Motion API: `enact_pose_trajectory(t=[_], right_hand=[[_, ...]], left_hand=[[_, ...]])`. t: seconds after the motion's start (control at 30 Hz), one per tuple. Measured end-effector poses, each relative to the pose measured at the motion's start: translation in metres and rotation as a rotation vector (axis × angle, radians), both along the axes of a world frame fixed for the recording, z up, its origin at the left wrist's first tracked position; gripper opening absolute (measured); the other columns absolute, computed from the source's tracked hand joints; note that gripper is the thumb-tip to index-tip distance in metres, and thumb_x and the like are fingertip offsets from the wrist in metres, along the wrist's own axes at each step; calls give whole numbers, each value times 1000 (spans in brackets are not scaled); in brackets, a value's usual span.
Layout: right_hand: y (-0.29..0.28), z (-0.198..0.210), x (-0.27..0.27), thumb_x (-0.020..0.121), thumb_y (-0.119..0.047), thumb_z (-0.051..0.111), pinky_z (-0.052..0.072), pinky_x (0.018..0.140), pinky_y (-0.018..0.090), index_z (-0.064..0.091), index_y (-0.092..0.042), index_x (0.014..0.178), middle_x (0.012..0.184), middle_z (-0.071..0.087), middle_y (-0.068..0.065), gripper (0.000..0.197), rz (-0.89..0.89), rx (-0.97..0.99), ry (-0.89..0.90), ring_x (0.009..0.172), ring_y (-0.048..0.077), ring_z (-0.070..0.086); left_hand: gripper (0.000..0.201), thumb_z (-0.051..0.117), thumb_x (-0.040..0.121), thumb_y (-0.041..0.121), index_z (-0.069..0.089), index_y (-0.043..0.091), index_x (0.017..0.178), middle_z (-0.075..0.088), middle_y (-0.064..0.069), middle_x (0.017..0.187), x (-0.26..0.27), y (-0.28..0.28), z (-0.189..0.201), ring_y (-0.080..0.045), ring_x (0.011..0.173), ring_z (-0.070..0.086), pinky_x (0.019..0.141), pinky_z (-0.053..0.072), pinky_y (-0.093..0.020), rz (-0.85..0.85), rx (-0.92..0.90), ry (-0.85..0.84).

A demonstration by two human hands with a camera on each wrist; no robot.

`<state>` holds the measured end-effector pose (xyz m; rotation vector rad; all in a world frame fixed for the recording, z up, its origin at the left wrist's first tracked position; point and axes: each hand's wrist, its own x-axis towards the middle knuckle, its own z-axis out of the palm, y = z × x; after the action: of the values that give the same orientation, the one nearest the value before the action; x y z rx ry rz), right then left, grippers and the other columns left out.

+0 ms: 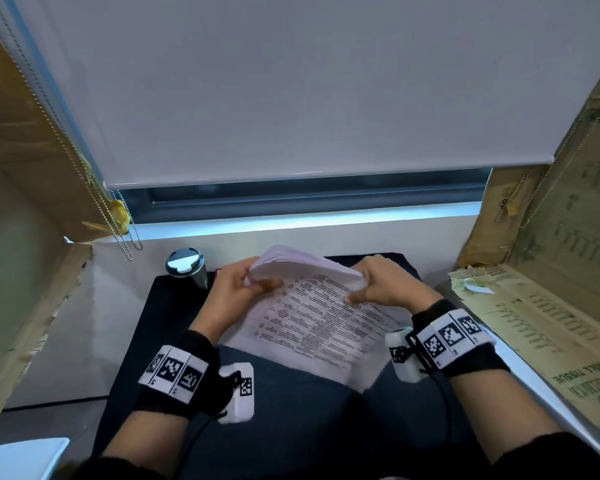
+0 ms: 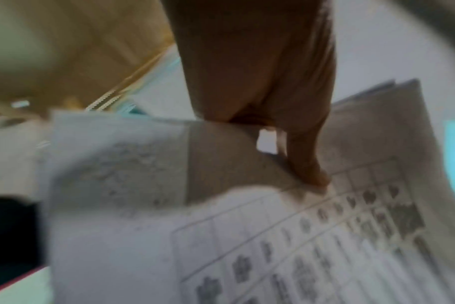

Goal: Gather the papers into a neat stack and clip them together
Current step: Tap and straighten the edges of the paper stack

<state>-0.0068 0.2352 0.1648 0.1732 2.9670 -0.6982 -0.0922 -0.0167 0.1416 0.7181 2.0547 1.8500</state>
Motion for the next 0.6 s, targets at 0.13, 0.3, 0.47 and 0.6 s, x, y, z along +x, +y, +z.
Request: enact_pose_trajectory(t=[0.13, 0.3, 0.47, 0.6], right_hand=[[43, -23, 19, 63, -23, 83, 49, 70, 30, 66, -24, 77, 79, 66, -2, 22, -119, -56, -79, 75, 16, 63], [71, -62, 57, 62, -7, 84, 55, 77, 27, 74, -1, 90, 92, 74, 15, 30, -208, -905, 174, 87, 27, 68], [43, -97, 59, 64, 0, 79, 53, 89, 45, 62, -3, 113, 113, 67, 23, 51, -318, -1263, 327, 104, 36, 65], [38, -95, 60, 70, 13, 70, 56, 84, 33, 65, -13, 107, 106, 71, 12, 45, -369, -1200, 487, 98, 22, 68]], left_hand=[[31, 69, 81, -3, 69, 12, 108, 75, -9, 103, -4, -24, -34, -21, 100, 69, 81, 57, -24, 74, 145, -162], [34, 78, 76, 13, 71, 13, 109, 75, -13, 109, -7, -46, -70, -28, 103, 70, 88, 54, -38, 132, 213, -241], [52, 79, 71, 18, 62, -1, 116, 73, -20, 109, 0, -28, -90, -31, 96, 72, 74, 59, -33, 139, 279, -331], [80, 88, 59, 46, 61, 2, 121, 71, -16, 116, 3, -25, -104, -30, 107, 68, 92, 55, -42, 107, 258, -331]])
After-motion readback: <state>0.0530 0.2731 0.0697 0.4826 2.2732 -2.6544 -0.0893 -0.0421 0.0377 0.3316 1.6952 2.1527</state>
